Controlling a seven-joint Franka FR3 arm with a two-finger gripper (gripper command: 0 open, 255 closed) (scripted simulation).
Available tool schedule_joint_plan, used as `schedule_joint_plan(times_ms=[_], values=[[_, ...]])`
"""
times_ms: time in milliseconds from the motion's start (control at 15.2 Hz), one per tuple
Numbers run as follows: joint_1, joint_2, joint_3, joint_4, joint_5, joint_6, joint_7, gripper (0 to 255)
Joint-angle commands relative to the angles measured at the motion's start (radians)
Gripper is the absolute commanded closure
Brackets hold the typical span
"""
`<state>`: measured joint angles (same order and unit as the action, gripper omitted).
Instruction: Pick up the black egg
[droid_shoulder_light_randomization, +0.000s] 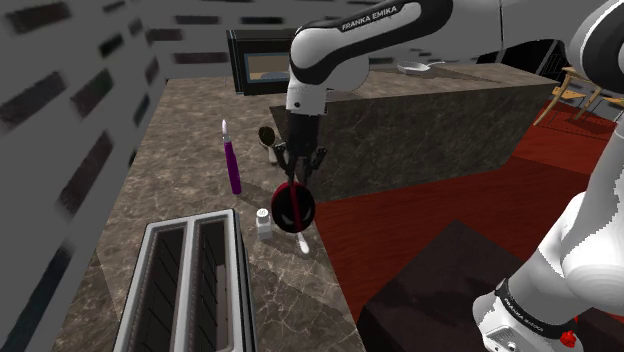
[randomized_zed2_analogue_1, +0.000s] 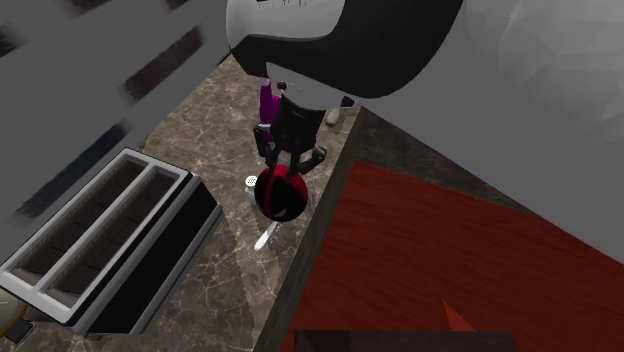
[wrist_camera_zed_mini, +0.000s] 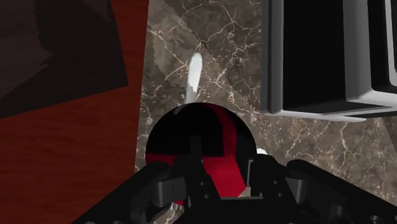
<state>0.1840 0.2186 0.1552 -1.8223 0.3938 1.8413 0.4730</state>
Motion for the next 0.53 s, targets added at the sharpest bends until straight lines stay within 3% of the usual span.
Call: schedule_joint_plan(times_ms=[0, 462], values=[[-0.003, -0.008, -0.002, 0.021, -0.002, -0.028, 0.006, 255], [-0.006, -0.025, -0.002, 0.067, -0.005, -0.087, 0.027, 255]])
